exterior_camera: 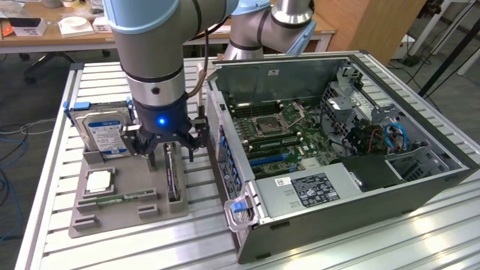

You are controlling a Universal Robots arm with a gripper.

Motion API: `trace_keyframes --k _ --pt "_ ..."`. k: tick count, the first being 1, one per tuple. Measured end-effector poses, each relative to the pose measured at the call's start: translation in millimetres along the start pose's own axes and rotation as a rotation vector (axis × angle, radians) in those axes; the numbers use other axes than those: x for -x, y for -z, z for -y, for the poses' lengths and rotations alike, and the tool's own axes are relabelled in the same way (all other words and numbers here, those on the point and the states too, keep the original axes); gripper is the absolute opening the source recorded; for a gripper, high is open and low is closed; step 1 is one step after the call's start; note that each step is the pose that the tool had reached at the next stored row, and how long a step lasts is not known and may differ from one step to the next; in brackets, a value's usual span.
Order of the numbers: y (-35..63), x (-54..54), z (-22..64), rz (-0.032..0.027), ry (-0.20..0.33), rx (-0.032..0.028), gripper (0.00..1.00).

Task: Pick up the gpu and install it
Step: 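Pick up the gpu and move the gpu toward the slot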

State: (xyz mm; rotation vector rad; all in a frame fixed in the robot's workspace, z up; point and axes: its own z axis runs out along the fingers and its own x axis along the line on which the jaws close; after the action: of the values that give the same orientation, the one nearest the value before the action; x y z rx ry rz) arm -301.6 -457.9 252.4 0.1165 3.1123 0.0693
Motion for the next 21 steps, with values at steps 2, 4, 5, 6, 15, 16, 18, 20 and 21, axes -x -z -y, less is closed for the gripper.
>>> trace_keyframes --k 2,4,5,6,15,16,18,20,21 --pt "-2.1 -0.1 0.1 0.0001 0.0 0.0001 0.76" --pt "-3.9 -0.1 0.2 0.0002 0.0 0.0001 0.76" --pt "-4.8 -0.1 0.2 0.0002 0.0 0.0001 0.76" --pt "-5.6 -0.1 0.2 0.0003 0.0 0.0001 0.76" --pt "-9.8 -0.3 0.4 0.0003 0.0 0.0001 0.76" --pt "-10.2 -0.3 0.5 0.0003 0.0 0.0001 0.76" --pt "-11.1 -0.3 0.5 0.0004 0.0 0.0002 0.76" --pt "-12.3 -0.3 0.5 0.0003 0.0 0.0001 0.76" --pt "-13.0 -0.3 0.6 0.0003 0.0 0.0 0.76"
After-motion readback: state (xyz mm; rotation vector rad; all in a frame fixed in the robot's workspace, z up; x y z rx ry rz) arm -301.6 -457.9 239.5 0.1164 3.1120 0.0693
